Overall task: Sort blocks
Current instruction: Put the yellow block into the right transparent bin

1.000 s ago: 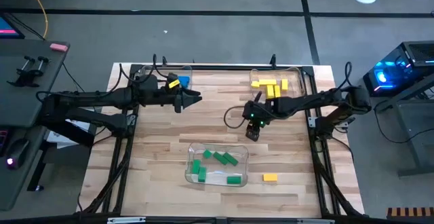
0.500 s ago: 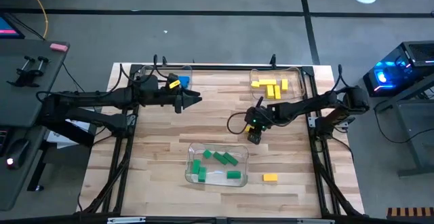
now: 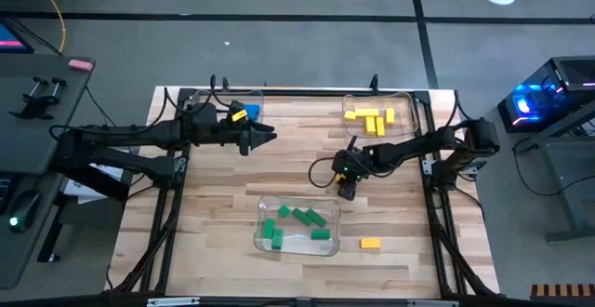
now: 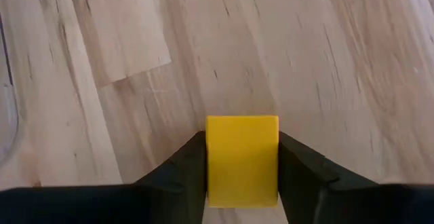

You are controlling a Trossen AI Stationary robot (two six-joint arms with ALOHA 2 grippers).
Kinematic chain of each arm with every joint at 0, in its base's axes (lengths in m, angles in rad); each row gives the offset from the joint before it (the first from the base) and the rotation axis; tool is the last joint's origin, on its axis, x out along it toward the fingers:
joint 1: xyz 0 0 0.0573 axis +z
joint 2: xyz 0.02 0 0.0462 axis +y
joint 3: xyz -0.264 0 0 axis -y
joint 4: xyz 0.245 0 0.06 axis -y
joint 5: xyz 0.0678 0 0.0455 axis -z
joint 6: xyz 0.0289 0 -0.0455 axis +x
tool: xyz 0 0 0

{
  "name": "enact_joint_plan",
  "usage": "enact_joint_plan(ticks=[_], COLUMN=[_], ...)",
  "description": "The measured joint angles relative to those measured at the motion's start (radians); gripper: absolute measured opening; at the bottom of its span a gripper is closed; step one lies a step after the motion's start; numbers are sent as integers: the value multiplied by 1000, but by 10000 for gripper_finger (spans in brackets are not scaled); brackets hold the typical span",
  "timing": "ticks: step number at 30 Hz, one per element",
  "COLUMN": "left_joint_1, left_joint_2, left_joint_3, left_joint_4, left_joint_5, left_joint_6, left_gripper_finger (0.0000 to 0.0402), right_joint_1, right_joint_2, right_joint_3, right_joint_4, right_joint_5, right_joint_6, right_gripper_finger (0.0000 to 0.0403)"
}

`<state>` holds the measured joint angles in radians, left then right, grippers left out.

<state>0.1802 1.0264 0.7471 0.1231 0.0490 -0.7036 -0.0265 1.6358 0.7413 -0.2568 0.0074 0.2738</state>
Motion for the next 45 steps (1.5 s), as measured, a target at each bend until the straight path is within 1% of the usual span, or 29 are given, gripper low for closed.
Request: enact_joint_plan(ticks=[1,4,6,8,10,13,16,19,21,23,25,28,31,34,36,37,41,43,45], left_joint_1=[0,1,1,4,4,3,3,3,3,3,3,3,3,3,3,3,3,3,3], left_joint_2=[0,0,0,0,0,0,0,0,1,1,1,1,1,1,1,1,1,1,1], left_joint_3=[0,0,0,0,0,0,0,0,0,0,0,0,0,0,0,0,0,0,0], left_joint_4=[0,0,0,0,1,1,1,1,1,1,1,1,1,1,1,1,1,1,1], left_joint_5=[0,0,0,-1,-2,-7,-20,-28,-33,-35,-35,-35,-35,-35,-35,-35,-35,-35,-35], left_joint_6=[0,0,1,2,25,55,60,61,61,61,61,54,52,53,53,53,53,53,51], left_gripper_finger=[220,220,220,220,220,220,220,220,220,220,220,220,220,220,220,220,220,220,220], right_joint_1=[0,0,1,-7,-22,-50,-106,-191,-252,-313,-360,-407,-422,-374,-303,-256,-10,140,281], right_joint_2=[-1,-31,-84,-166,-254,-391,-515,-562,-562,-548,-527,-516,-525,-563,-602,-621,-661,-655,-629], right_joint_3=[0,-2,-3,28,68,110,123,120,120,120,120,120,120,134,143,145,146,146,146], right_joint_4=[0,-8,-36,-91,-181,-316,-383,-491,-530,-528,-521,-516,-508,-482,-466,-462,-472,-491,-503], right_joint_5=[0,-13,-47,-43,39,211,374,477,518,528,511,454,376,249,143,97,-79,-102,-84], right_joint_6=[19,98,123,119,110,115,194,326,427,488,504,530,520,438,407,424,576,686,796], right_gripper_finger=[129,129,129,129,129,129,129,129,143,171,205,249,275,282,283,284,285,285,285])
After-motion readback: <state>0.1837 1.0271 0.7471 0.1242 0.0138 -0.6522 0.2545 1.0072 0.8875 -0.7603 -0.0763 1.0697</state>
